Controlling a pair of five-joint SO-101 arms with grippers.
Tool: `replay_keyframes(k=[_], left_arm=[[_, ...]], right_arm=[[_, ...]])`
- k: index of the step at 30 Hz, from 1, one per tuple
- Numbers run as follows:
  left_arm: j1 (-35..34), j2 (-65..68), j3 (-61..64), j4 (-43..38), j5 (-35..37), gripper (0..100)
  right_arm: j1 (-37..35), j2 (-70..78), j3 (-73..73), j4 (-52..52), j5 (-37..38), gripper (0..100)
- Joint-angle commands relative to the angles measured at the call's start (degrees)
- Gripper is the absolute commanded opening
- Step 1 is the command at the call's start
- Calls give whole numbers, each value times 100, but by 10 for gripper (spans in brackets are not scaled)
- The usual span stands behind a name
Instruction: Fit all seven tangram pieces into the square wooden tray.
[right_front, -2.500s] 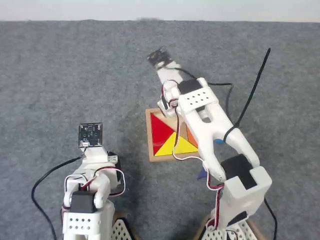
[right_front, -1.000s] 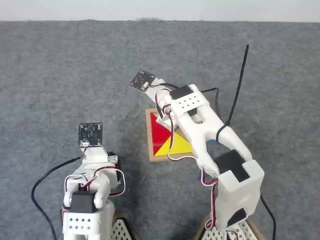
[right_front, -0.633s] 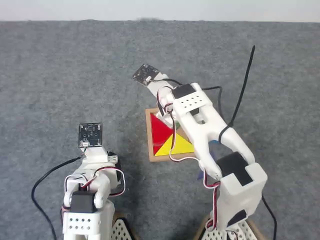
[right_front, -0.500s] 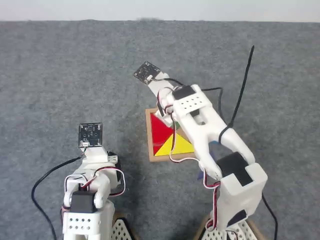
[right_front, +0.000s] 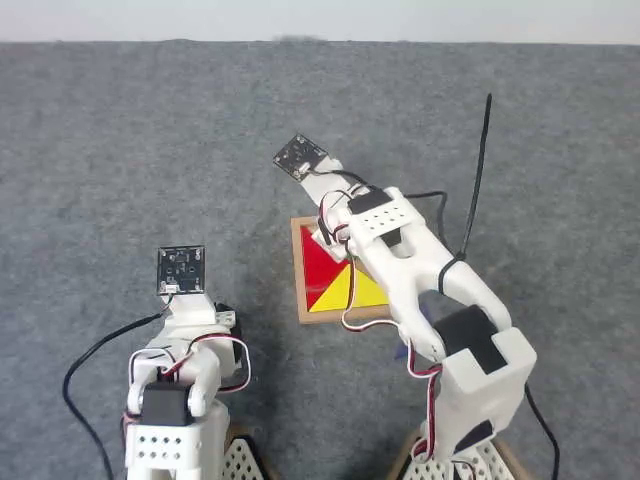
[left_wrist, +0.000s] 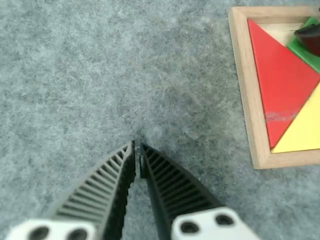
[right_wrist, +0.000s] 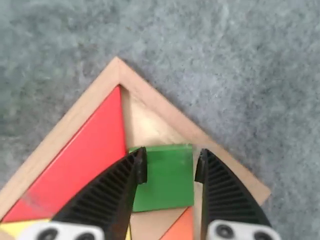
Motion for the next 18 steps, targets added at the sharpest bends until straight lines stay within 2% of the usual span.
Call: replay_keyframes(k=[1,6,12,18], left_arm=[[-35,-114,-66,9,-62,14],[-35,-114,-66,9,-62,14],[-35,-114,-66,9,-62,14],[-35,-114,-66,9,-62,14]], right_arm=[[84,-382,-18,92,-44,162],[163,-1086,246,224,-88,162],[804,-3310,1600,312,-316,162],[1727,-4822,2259,2018,-308,165]])
